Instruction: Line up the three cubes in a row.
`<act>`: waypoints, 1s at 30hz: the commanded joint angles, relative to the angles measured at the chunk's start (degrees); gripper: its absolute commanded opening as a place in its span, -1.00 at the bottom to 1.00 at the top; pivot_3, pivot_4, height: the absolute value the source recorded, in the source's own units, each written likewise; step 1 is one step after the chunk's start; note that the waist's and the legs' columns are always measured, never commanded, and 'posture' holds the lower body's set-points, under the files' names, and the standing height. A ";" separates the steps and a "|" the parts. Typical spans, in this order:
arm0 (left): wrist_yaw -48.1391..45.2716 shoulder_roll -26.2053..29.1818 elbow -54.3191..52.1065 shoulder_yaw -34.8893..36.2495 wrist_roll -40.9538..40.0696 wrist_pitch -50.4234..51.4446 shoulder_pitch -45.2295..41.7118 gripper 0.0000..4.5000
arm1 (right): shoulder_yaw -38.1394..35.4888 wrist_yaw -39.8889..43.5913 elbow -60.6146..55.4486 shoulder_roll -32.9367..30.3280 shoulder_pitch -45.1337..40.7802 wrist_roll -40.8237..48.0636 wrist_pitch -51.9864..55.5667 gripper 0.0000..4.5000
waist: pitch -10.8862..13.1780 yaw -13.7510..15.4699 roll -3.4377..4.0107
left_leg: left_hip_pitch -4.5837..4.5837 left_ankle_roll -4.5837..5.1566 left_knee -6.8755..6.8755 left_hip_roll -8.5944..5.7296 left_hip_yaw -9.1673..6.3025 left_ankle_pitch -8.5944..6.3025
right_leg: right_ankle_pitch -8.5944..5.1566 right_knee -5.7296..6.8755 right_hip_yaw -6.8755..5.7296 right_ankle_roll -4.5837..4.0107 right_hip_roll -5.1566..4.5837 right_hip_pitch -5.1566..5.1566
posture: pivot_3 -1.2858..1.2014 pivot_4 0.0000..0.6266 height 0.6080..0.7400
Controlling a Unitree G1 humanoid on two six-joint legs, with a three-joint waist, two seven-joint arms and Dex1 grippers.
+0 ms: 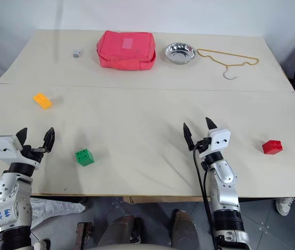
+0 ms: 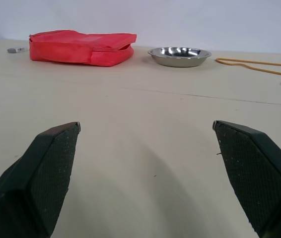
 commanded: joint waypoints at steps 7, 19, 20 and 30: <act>-7.64 3.11 -7.24 0.54 -6.78 1.19 -0.05 0.96 | 0.55 4.35 -5.95 -0.91 1.04 4.37 1.55 1.00 | 0.00 0.05 0.00 | -0.02 0.00 0.00 0.01 -0.02 0.00 | 0.00 0.00 0.00 0.00 -0.01 -0.01 | 0.03 -0.52 1.00; -48.97 19.60 -7.76 -20.80 -15.18 12.95 -15.89 0.96 | -14.94 10.61 -33.12 -19.24 19.64 17.76 16.13 1.00 | 0.14 1.78 0.35 | -0.14 0.00 0.14 -0.04 -0.02 0.00 | -0.02 0.02 -0.03 -0.02 0.01 -0.03 | 0.03 -0.52 1.00; -51.24 19.67 -6.54 -22.66 -14.43 12.65 -17.57 0.96 | -18.23 10.18 -33.54 -20.64 21.65 18.42 16.75 1.00 | 0.11 1.70 0.39 | -0.08 0.00 0.13 -0.06 0.07 -0.01 | -0.01 0.00 0.03 -0.02 0.01 0.00 | 0.03 -0.52 1.00; -58.12 12.64 0.27 -31.53 -9.14 8.92 -26.21 0.96 | -35.35 5.91 -28.61 -23.14 35.89 18.60 25.53 1.00 | 0.10 1.32 0.41 | 0.03 -0.01 0.05 0.06 0.23 -0.01 | -0.01 -0.13 0.16 0.00 0.19 0.04 | 0.03 -0.52 1.00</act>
